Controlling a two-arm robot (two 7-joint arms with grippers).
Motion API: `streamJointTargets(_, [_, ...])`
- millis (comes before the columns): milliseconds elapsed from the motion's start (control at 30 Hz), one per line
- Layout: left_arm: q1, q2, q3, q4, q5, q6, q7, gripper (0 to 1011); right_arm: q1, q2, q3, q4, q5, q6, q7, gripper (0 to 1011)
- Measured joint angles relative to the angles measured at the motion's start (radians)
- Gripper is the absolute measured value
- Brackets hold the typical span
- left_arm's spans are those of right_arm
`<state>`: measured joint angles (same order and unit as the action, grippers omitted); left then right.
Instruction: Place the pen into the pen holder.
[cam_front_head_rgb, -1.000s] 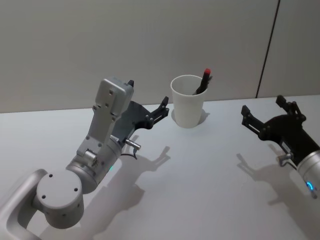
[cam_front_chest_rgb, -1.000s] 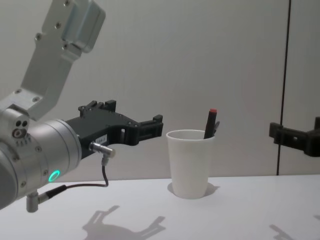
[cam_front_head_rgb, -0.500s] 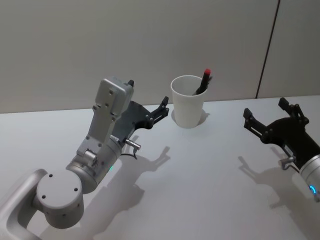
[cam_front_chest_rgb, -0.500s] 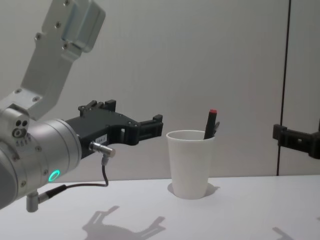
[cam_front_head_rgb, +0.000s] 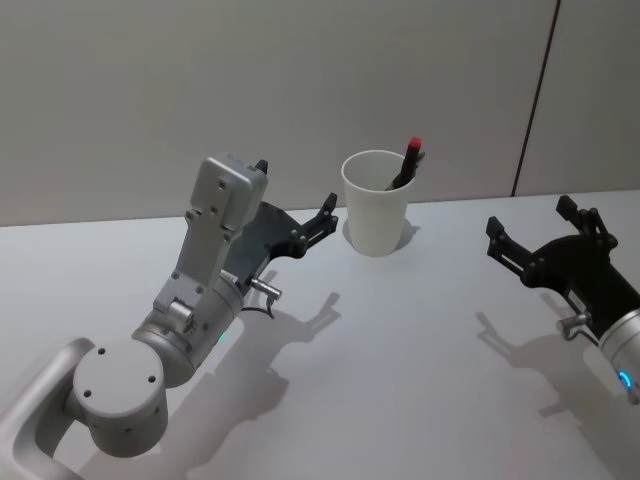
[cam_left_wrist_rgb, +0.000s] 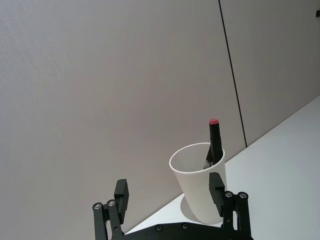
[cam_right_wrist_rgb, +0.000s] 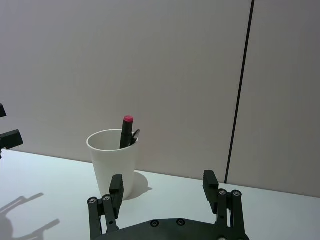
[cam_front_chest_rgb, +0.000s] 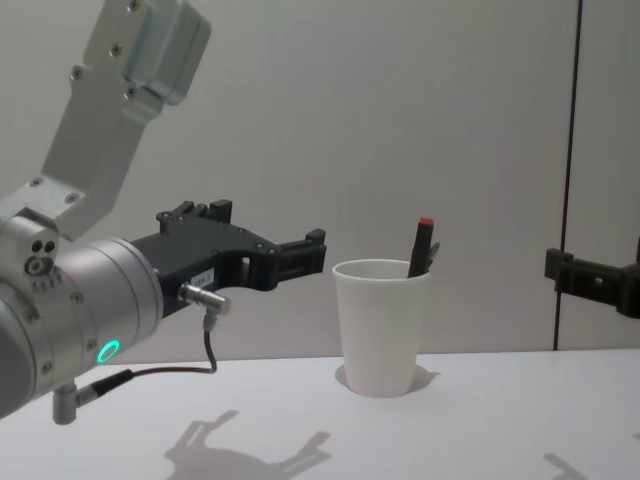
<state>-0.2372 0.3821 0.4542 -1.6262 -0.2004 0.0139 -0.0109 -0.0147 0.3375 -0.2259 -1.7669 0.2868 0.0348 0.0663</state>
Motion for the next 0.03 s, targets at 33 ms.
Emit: streamJointTargets(33, [0.000,0.000,0.000,0.000,0.000,0.000,0.000,1001,0.000,0.000,0.000,0.000,0.000,0.000,0.000,1001])
